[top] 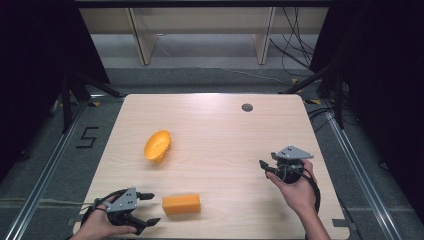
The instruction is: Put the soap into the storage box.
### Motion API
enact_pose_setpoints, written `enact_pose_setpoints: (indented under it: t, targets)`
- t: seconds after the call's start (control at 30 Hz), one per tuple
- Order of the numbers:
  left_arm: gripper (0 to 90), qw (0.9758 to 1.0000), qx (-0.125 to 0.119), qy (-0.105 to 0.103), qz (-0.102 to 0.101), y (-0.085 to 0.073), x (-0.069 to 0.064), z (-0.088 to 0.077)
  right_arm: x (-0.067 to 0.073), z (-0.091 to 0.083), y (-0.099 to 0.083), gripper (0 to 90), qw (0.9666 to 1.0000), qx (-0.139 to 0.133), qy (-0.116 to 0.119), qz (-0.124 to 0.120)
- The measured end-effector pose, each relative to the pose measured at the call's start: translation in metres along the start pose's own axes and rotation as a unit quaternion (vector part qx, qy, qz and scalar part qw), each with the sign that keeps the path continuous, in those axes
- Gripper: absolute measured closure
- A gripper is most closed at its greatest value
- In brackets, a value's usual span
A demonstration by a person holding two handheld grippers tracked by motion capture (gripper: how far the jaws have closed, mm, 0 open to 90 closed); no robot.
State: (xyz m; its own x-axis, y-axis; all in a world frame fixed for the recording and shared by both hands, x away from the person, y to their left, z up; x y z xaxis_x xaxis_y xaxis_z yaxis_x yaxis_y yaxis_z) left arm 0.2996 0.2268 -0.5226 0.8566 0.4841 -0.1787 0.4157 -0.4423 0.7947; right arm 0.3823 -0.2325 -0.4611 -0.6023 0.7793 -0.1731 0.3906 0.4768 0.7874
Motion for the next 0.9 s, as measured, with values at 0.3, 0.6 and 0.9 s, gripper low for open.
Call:
enact_pose_setpoints:
  t: [0.3, 0.6, 0.9]
  targets:
    - [23.6, 0.9998, 0.005, -0.016, 0.01, 0.022, -0.006, 0.0, 0.001, 0.001, 0.0, 47.5, 1.0, 0.0, -0.001, -0.003]
    - [25.7, 0.9969, 0.053, -0.029, 0.051, 0.045, -0.012, 0.017, 0.0, 0.001, -0.001, 47.2, 1.0, 0.004, 0.002, 0.0]
    - [29.4, 0.9903, 0.104, -0.039, 0.084, 0.07, -0.018, 0.028, 0.001, 0.003, -0.002, 46.8, 1.0, 0.004, 0.003, -0.008]
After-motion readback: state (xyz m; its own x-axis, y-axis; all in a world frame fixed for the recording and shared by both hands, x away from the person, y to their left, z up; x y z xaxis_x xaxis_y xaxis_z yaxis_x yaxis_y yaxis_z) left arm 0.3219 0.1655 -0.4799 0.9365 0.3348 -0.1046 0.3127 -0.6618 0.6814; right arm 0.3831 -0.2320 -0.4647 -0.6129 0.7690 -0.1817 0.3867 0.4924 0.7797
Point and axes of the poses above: each handheld gripper's, and its own axes: z roughly forward along the jaws, y roughly out of its top, x roughly to its left, the point moved 2 cm from there along z, roughly forward along the jaws, and after that the axes turned 10 degrees about -z, right-handed, at the moved point
